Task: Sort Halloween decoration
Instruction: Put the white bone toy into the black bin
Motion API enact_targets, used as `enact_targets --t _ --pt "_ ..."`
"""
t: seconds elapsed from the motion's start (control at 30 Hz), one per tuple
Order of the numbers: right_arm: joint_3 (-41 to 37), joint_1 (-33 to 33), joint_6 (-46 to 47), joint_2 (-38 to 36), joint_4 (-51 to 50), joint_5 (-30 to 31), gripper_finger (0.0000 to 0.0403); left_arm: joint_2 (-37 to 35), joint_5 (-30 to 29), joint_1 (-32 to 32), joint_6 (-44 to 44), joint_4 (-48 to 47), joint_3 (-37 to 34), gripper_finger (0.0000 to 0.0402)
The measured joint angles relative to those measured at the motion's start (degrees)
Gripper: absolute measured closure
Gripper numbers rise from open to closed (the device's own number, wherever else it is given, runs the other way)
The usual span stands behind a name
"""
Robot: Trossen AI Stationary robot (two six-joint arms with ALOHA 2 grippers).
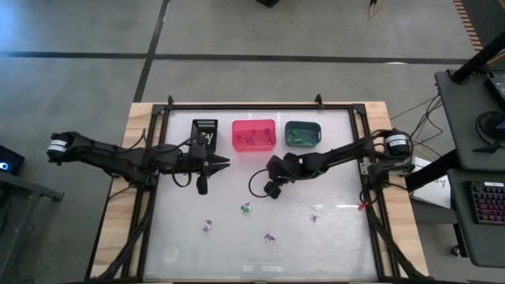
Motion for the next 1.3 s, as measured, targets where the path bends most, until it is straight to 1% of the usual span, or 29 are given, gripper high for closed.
enact_targets --t 0.1,0.23,0.3,0.4,0.53,0.57,0.7,0.8,1.03,1.17,1.3 --pt "0.0 -0.2 -3.5 -2.2 4.5 -1.6 0.0394 -1.4 0.0 -0.9 -0.1 4.5 -3.2 0.0349" --pt "0.0 -1.8 -7.4 -2.5 17.1 -4.0 0.0394 -3.8 0.0 -1.2 -1.9 9.6 -7.3 0.0349" --pt "0.2 -3.0 -9.7 -1.8 24.4 -4.4 0.0394 -5.2 0.0 -1.2 -2.6 12.4 -8.9 0.0349" --pt "0.2 -4.9 -13.8 0.4 34.2 -3.5 0.0394 -8.2 0.1 -1.3 -2.7 17.4 -10.5 0.0349" --pt "0.2 -7.8 -17.6 2.6 46.4 -3.4 0.0394 -12.5 0.2 -1.3 -2.7 19.3 -11.3 0.0349" --pt "0.7 -8.6 -18.2 3.1 47.9 -3.3 0.0394 -13.6 0.2 -1.3 -2.6 19.2 -11.4 0.0349" --pt "5.1 -11.2 -20.5 6.1 47.9 -3.6 0.0394 -17.0 0.2 -1.3 -1.6 19.2 -11.7 0.0349" --pt "10.1 -11.9 -22.4 9.5 47.2 -6.3 0.0394 -18.8 0.2 -1.3 -0.7 19.2 -12.3 0.0349" --pt "20.7 -12.7 -24.8 18.4 47.0 -6.4 0.0394 -21.8 0.2 -1.3 -0.6 18.3 -14.2 0.0349" --pt "25.3 -13.2 -25.0 22.9 46.8 -6.4 0.0394 -23.0 0.2 -1.3 -0.9 16.6 -14.5 0.0349" --pt "28.8 -13.5 -25.0 26.0 44.5 -6.4 0.0394 -23.6 0.2 -1.3 -1.0 16.2 -14.6 0.0349"
